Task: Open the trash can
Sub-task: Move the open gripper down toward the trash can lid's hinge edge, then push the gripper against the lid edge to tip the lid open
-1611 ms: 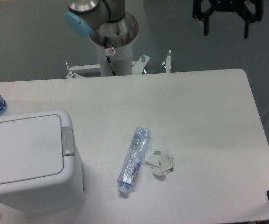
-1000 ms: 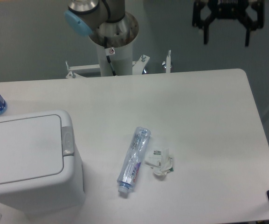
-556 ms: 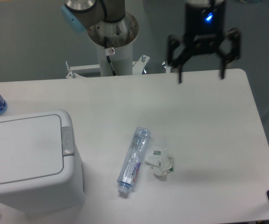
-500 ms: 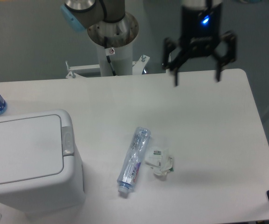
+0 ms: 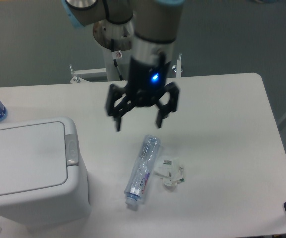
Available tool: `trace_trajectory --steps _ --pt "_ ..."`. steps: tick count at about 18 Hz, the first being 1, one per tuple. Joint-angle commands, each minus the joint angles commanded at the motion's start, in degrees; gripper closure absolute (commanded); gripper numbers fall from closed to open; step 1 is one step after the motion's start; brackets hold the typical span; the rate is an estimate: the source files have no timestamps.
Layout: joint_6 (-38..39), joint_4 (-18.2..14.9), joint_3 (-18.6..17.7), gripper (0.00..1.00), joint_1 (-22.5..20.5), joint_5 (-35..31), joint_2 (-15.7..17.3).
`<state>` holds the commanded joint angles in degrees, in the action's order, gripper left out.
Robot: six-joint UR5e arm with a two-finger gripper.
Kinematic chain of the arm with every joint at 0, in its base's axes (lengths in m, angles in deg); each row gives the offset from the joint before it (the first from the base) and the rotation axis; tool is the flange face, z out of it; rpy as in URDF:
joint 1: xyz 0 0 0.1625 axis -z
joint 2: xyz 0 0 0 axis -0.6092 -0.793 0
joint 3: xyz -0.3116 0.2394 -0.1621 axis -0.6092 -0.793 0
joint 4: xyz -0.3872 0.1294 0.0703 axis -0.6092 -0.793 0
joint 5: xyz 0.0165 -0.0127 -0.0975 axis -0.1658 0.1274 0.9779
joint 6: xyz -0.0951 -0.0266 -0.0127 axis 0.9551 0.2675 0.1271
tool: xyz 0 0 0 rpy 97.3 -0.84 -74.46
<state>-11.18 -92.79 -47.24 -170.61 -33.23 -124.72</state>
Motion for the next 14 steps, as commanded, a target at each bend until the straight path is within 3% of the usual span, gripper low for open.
trace_trajectory --steps 3,14 --pt "1.2 2.5 -0.5 0.00 0.9 1.0 -0.4" --pt "1.4 2.5 -1.1 0.00 2.8 1.0 -1.3"
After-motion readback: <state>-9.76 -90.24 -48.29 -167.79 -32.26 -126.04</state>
